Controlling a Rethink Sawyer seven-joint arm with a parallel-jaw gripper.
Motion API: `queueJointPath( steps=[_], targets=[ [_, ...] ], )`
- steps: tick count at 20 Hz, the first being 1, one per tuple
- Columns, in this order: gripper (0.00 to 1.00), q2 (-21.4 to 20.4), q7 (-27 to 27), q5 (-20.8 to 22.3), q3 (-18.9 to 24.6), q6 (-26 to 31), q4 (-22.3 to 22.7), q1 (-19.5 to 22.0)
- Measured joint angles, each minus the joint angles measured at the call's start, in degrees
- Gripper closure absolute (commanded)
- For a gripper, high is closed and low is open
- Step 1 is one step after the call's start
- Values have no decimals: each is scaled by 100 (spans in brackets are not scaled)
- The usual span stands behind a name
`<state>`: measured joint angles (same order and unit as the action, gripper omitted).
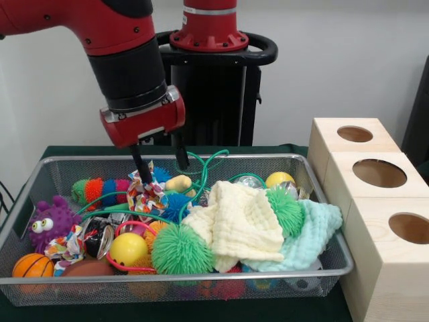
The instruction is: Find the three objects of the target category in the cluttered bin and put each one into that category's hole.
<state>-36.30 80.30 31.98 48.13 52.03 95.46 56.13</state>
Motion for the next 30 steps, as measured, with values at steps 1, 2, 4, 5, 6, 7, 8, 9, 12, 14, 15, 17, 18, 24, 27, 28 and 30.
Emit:
queueJointPath(
  steps=[1, 2, 4, 5, 6, 7, 8, 9, 12, 14, 15, 17, 18, 24, 27, 28, 30],
  targets=[
    [0, -10, 0, 25, 0, 0, 19, 0],
    [0, -21, 0, 49, 0, 0, 38, -1],
    [0, -71, 0, 174, 0, 0, 130, -24],
    [0, -107, 0, 269, 0, 0, 193, -57],
    [0, -124, 0, 323, 0, 0, 230, -83],
    [0, -138, 0, 398, 0, 0, 279, -131],
    [0, -140, 0, 481, 0, 0, 325, -199],
    [0, -137, 0, 520, -2, -1, 341, -232],
    [0, -110, 0, 717, -40, 0, 402, -413],
    [0, -77, 0, 894, -91, 0, 419, -561],
    [0, -50, 0, 1080, -152, -1, 420, -696],
    [0, -37, 0, 1210, -204, -1, 419, -773],
    [0, -34, 0, 1267, -228, -1, 420, -800],
    [0, -42, 0, 1654, -476, 0, 419, -885],
    [0, -84, 0, 1749, -597, 30, 420, -888],
    [0, -106, 0, 1776, -640, 47, 420, -888],
    [0, -161, 0, 1827, -768, 106, 419, -887]
  ],
)
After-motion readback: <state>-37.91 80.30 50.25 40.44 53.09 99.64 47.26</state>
